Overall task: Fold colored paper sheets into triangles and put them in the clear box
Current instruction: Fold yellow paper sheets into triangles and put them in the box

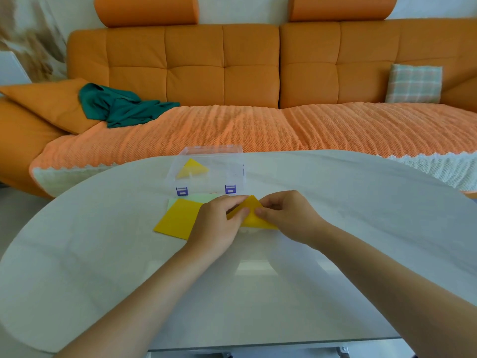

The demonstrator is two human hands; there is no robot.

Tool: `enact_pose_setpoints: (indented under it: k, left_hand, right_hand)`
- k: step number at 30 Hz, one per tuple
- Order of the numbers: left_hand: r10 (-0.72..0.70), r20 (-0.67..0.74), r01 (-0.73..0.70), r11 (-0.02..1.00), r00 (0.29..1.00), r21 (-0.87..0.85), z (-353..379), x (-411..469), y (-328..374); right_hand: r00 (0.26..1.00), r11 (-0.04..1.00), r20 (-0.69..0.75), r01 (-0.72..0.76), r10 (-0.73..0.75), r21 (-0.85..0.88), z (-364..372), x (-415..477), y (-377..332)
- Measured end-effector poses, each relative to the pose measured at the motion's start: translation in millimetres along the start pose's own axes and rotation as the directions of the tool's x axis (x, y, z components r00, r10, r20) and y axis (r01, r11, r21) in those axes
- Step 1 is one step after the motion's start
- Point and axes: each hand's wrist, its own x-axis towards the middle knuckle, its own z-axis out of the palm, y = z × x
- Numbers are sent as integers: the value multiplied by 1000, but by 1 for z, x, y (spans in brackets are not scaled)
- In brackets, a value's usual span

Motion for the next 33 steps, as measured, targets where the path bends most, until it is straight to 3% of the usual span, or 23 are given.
enact_pose_setpoints:
  k: [9,19,25,29,33]
  left_hand:
    - [-23,-37,22,1000,999,-18,6,1,-4]
    - [-31,-53,28,998,998,-56,9,-3,-3]
    - [-30,-39,28,998,999,-54,11,-4,-2]
    - [-32,-40,29,998,999,-62,14,-5,0]
    - [-55,-1,54,998,999,-13,16,-7,1]
  right_hand:
    - [991,985,-28,127,-131,-119,9,-5,2]
    - [981,962,-69,162,-181,-219,12,-6,-1]
    - [990,977,-78,103,-119,-186,10,-6,-3]
    - [987,1000,-162,-20,16,-21,8,-4,-4]
    - [989,994,-102,-109,110,21,4,-3,-5]
